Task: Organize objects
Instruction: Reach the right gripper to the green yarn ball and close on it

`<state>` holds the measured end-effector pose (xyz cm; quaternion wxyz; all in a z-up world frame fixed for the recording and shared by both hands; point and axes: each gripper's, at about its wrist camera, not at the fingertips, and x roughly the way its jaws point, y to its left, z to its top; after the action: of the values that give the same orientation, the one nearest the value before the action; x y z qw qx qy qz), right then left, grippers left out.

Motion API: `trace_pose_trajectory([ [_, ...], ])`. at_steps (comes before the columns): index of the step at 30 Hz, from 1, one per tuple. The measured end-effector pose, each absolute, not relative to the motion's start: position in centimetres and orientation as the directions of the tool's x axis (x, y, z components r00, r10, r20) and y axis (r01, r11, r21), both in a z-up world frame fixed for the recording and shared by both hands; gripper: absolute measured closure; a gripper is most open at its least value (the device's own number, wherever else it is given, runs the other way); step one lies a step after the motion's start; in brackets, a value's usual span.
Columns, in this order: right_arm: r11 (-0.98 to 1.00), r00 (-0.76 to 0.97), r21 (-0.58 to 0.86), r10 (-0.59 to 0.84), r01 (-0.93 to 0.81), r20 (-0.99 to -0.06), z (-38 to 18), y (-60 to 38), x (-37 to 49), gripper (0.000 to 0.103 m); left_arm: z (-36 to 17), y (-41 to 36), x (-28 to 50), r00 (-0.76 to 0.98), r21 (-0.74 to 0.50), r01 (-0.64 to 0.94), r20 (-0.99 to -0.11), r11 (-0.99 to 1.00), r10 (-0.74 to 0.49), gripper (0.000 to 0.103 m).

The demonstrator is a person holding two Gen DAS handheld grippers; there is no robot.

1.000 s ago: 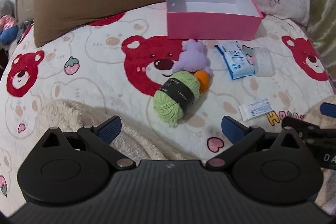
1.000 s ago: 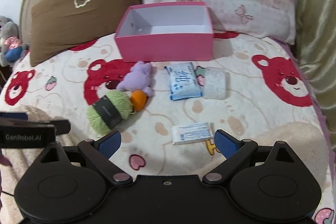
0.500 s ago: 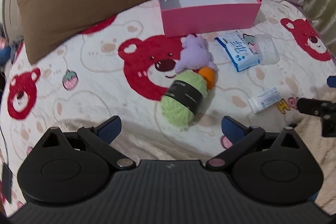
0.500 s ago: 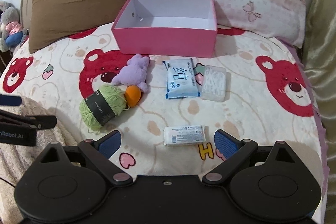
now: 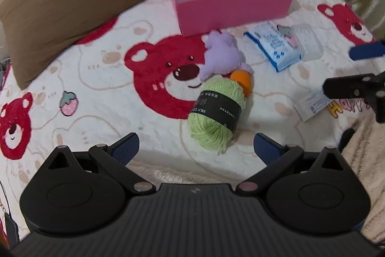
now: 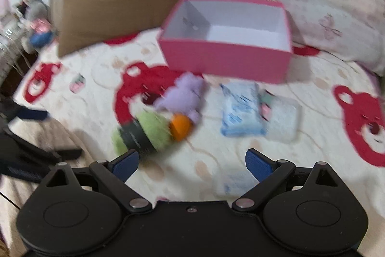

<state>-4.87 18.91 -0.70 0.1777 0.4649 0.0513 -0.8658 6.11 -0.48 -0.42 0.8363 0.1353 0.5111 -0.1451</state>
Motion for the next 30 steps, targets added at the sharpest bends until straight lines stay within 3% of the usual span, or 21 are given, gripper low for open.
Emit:
trace_pose_trajectory([
  [9, -0.901, -0.446, 0.14, -0.332, 0.41, -0.831, -3.3, 16.3, -9.0, 0.007, -3.8, -2.0, 9.1, 0.382, 0.071, 0.388, -0.92, 0.919, -0.091, 0.003],
  [12, -0.891, -0.447, 0.143, -0.348, 0.431, -0.824, -3.8, 15.8, -10.4, 0.007, -4.8, -2.0, 10.4, 0.341, 0.023, 0.367, -0.934, 0.93, -0.111, 0.012],
  [17, -0.868, -0.411, 0.161, -0.376, 0.469, -0.83, -4.7, 15.0, -13.5, 0.008, -5.6, -2.3, 11.6, 0.317, -0.02, 0.368, -0.937, 0.93, -0.145, 0.013],
  [22, -0.839, -0.29, 0.34, -0.482, 0.425, -0.827, -7.3, 16.0, -16.4, 0.011, -6.9, -1.6, 11.9, 0.278, -0.07, 0.315, -0.947, 0.946, -0.163, 0.013],
  [26, -0.812, -0.2, 0.486, -0.56, 0.323, -0.804, -10.4, 16.7, -17.8, 0.016, -7.1, -2.5, 12.1, 0.327, -0.009, 0.318, -0.938, 0.948, -0.118, 0.013],
  [30, -0.819, -0.189, 0.476, -0.548, 0.32, -0.815, -11.7, 16.3, -18.3, 0.016, -7.2, -1.9, 12.1, 0.344, -0.01, 0.269, -0.933, 0.963, -0.106, 0.013],
])
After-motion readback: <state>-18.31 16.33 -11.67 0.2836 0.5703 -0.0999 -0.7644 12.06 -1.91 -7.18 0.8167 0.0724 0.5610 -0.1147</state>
